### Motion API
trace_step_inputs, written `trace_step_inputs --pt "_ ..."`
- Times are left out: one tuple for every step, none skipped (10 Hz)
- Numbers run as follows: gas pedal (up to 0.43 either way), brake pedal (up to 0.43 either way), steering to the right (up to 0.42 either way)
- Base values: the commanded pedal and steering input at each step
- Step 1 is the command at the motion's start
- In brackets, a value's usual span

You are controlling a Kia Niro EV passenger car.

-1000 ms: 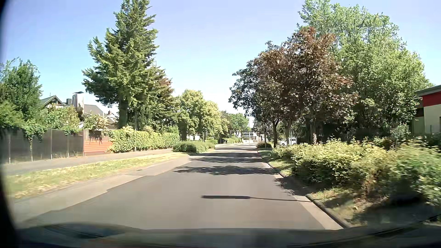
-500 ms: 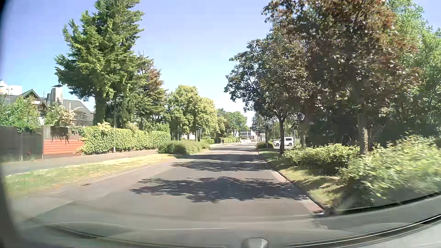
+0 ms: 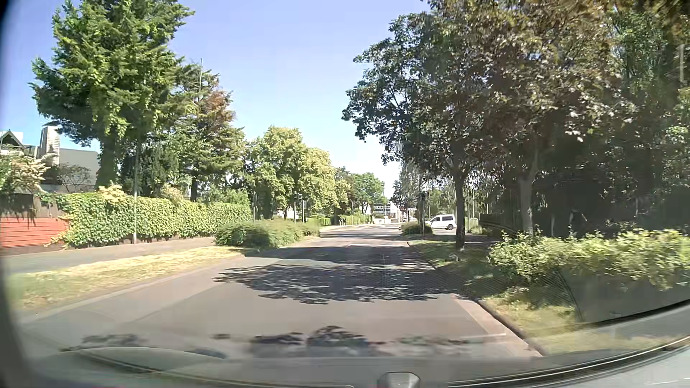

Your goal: Follow the waypoints while adhering to traffic rules and regulations

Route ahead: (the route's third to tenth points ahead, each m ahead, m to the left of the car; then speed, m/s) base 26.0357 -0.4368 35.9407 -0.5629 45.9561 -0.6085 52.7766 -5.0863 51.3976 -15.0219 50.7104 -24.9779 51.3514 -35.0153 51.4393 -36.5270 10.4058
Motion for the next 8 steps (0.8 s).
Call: trace_step_inputs --pt "0.0 0.03 0.01" --pt "0.0 0.03 0.01" --pt "0.0 0.03 0.01" --pt "0.0 0.03 0.01" --pt "0.0 0.03 0.01" --pt "0.0 0.03 0.01" --pt "0.0 0.03 0.01" --pt "0.0 0.03 0.011"
